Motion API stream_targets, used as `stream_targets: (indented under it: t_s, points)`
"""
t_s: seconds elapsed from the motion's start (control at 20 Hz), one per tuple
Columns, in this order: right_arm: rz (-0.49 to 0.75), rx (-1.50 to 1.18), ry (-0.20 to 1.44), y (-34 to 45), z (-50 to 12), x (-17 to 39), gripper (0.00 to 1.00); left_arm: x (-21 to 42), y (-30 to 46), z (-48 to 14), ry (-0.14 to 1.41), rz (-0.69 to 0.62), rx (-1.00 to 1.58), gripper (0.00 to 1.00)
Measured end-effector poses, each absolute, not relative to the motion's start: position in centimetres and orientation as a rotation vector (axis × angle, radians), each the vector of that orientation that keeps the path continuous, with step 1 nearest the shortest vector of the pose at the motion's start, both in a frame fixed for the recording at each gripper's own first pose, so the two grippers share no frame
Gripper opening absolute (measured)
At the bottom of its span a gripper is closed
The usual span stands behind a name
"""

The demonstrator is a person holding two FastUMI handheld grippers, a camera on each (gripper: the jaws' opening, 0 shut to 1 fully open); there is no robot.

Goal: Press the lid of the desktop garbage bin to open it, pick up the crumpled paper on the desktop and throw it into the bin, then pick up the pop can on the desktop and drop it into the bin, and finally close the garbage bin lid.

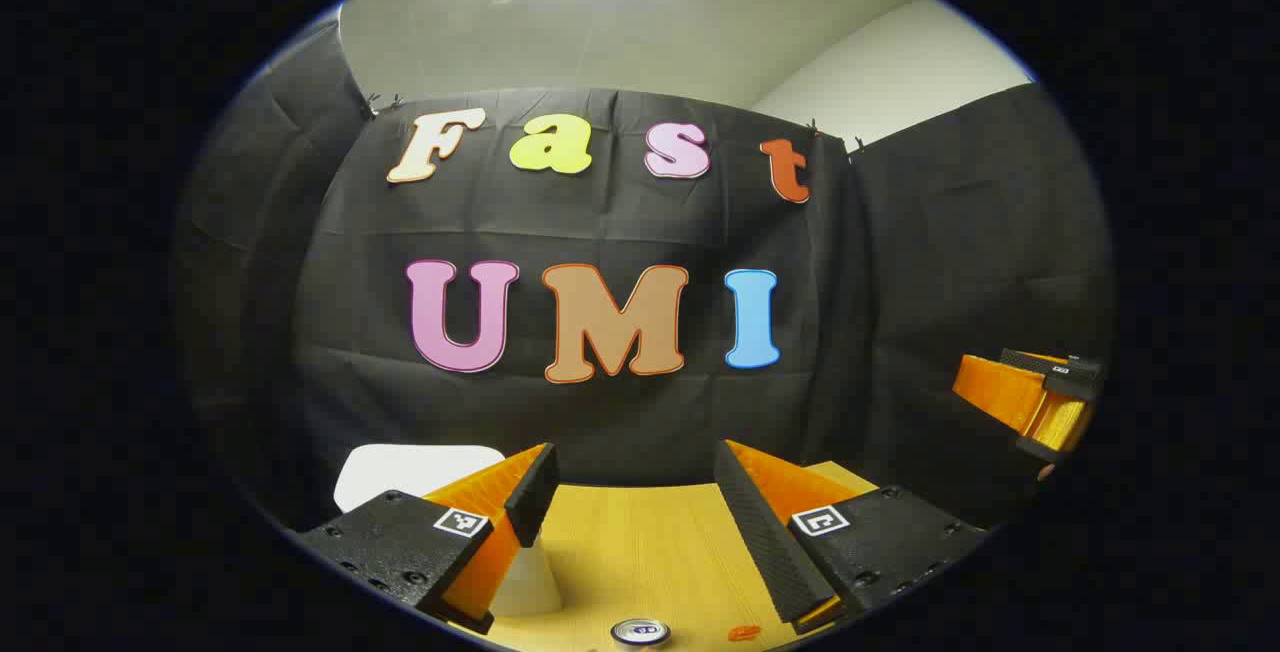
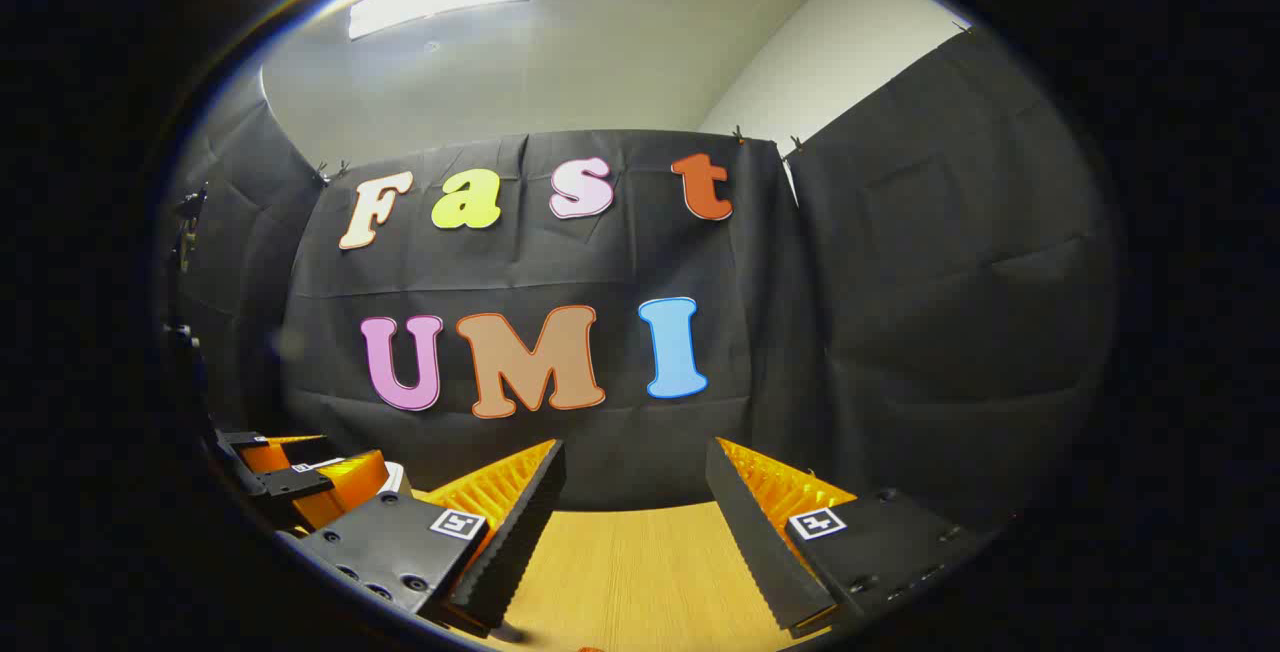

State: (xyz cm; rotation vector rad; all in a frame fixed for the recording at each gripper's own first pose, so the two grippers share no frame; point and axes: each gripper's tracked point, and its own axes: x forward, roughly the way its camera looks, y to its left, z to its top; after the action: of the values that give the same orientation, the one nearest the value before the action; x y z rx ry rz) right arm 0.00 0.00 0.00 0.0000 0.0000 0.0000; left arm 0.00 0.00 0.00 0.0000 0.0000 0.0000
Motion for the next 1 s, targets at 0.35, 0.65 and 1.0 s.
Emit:
stream_targets:
  t_s: [0.35,0.65,1.0]
  points:
    - [0.072,-0.029,0.006,2.1,0.0,0.1,0.94,-0.7,1.3,0.4,-0.013,0.048,-0.003,0.94]
    - [0.134,-0.028,0.019,3.7,-0.7,0.6,0.92,-0.9,2.4,0.2,-0.007,0.089,0.011,0.94]
    - [0.171,-0.002,0.041,4.5,-1.2,1.6,0.96,-0.9,3.3,0.3,-0.011,0.13,0.029,0.94]
